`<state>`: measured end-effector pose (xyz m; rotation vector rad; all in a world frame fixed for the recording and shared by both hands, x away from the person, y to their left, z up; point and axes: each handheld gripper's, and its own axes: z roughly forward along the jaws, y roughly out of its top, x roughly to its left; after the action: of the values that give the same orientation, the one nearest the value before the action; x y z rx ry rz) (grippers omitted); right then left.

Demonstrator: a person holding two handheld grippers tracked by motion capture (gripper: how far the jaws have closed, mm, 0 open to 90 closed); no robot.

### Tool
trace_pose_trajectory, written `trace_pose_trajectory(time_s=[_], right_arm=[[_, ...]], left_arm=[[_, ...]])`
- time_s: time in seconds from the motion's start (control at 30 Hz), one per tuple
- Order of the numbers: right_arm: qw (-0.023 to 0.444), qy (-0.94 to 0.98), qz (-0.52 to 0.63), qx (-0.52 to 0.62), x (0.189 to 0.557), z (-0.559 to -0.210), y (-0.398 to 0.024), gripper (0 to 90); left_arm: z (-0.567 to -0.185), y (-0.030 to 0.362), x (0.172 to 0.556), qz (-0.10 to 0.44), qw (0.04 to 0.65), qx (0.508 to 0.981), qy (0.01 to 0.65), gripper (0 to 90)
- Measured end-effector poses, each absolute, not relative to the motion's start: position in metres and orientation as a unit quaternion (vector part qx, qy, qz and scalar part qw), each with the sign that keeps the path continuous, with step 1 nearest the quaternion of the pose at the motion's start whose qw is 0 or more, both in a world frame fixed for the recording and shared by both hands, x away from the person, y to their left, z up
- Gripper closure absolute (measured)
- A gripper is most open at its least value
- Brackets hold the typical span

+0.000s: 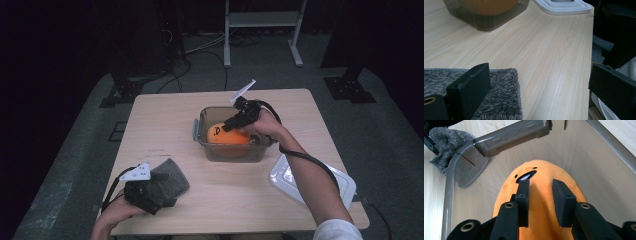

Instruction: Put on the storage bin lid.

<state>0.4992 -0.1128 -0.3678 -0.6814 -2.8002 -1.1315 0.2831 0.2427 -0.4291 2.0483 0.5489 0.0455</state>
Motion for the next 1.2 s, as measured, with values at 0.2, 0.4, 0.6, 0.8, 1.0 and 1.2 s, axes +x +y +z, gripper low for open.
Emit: trace_pose_trajectory(time_s=[0.2,0.4,0.6,0.8,1.0,1.2], right_arm=[[0.028,-0.902,-0.368,-0.222,0.5,-0.367,-0.114,65.5],[0.028,-0.899,-0.374,-0.225,0.497,-0.362,-0.118,63.8],[0.026,-0.894,-0.39,-0.221,0.491,-0.352,-0.125,62.8],[0.02,-0.89,-0.398,-0.222,0.482,-0.343,-0.14,60.8],[0.014,-0.884,-0.411,-0.224,0.472,-0.335,-0.158,58.4],[0.007,-0.877,-0.424,-0.227,0.46,-0.331,-0.18,55.3]], left_arm=[[-0.429,0.243,0.283,0.019,0.49,0.842,0.226,3.4],[-0.429,0.242,0.283,0.019,0.489,0.842,0.226,3.4],[-0.429,0.241,0.283,0.02,0.489,0.843,0.223,3.4],[-0.429,0.24,0.283,0.018,0.488,0.843,0.223,3.4],[-0.43,0.24,0.283,0.018,0.488,0.843,0.225,3.4],[-0.429,0.24,0.283,0.019,0.487,0.844,0.225,3.3]])
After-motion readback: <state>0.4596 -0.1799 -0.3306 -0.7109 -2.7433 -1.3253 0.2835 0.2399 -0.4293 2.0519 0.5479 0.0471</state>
